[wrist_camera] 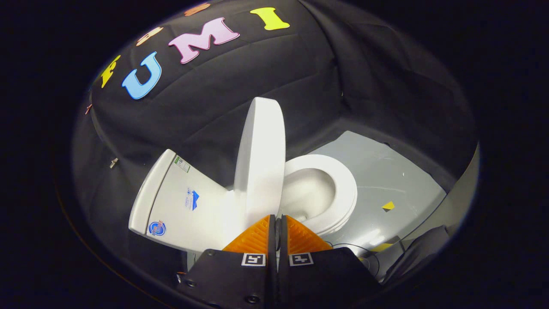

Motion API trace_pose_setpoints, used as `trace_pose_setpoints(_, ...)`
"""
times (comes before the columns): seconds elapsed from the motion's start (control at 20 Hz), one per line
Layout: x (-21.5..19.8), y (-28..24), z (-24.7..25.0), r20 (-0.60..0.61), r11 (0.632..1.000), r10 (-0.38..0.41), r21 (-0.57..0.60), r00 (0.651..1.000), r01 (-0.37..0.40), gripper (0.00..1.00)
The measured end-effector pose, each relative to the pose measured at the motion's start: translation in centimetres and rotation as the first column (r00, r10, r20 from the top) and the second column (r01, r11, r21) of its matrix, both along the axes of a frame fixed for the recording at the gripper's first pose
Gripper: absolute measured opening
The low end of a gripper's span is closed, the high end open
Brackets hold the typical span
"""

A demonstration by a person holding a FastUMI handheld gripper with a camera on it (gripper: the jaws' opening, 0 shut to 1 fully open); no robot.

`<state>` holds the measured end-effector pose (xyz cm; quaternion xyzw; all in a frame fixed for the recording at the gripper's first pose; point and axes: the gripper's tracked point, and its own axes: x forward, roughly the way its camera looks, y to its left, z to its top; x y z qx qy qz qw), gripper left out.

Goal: Open the toilet lid.

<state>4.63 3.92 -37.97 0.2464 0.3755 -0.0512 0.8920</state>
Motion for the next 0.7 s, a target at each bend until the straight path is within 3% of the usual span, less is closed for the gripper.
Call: trace_pose_setpoints(0.7,0.6,8.6,5.7,0.097,0.982,0.112,-0.165,0.989,-0.095,0.06)
